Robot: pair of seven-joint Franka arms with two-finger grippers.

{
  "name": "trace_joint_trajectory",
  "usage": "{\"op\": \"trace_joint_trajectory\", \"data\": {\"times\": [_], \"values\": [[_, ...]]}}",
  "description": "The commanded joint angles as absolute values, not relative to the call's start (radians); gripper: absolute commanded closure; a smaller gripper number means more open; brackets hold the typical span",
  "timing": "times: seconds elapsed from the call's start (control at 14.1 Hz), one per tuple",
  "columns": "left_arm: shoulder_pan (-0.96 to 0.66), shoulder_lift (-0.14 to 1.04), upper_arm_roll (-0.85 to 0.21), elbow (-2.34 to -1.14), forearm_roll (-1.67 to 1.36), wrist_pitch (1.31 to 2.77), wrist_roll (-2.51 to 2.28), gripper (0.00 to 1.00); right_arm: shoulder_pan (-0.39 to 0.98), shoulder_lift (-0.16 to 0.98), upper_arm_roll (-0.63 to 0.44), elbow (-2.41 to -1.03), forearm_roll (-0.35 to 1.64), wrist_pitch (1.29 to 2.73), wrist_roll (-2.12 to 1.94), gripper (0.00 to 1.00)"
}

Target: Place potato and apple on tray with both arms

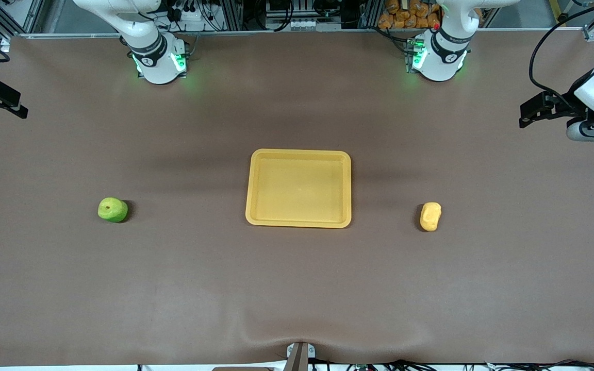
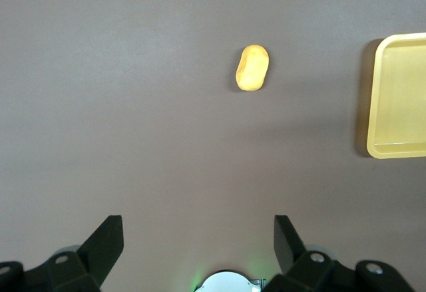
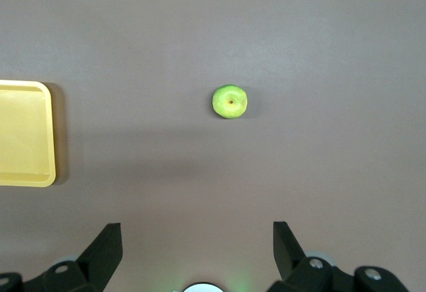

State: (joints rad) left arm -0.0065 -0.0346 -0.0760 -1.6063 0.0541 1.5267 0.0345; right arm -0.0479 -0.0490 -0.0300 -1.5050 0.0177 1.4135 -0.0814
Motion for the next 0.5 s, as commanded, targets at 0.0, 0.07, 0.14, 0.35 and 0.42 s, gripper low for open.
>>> {"op": "trace_joint_trajectory", "data": {"times": [0.0, 0.07, 0.14, 0.35, 0.42], "values": [[-0.002, -0.032, -0.083, -1.597, 0.064, 1.516, 0.028, 0.0, -0.052, -0.066, -0.029, -1.523, 0.018, 1.417, -0.075, 0.0], [-0.002, -0.032, -0.083, -1.597, 0.066, 1.514, 0.028, 0.0, -0.052, -0.066, -0.029, -1.523, 0.018, 1.416, -0.074, 0.0], [-0.002, -0.032, -0.083, -1.597, 0.066, 1.516, 0.028, 0.0, -0.052, -0.066, -0.029, -1.523, 0.018, 1.416, -0.074, 0.0], [0.0, -0.025, -0.083, -1.594, 0.064, 1.523, 0.026, 0.0, -0.051, -0.066, -0.029, -1.523, 0.018, 1.414, -0.074, 0.0], [-0.002, -0.009, -0.083, -1.588, 0.063, 1.529, 0.026, 0.0, -0.051, -0.066, -0.029, -1.522, 0.017, 1.413, -0.074, 0.0]]}}
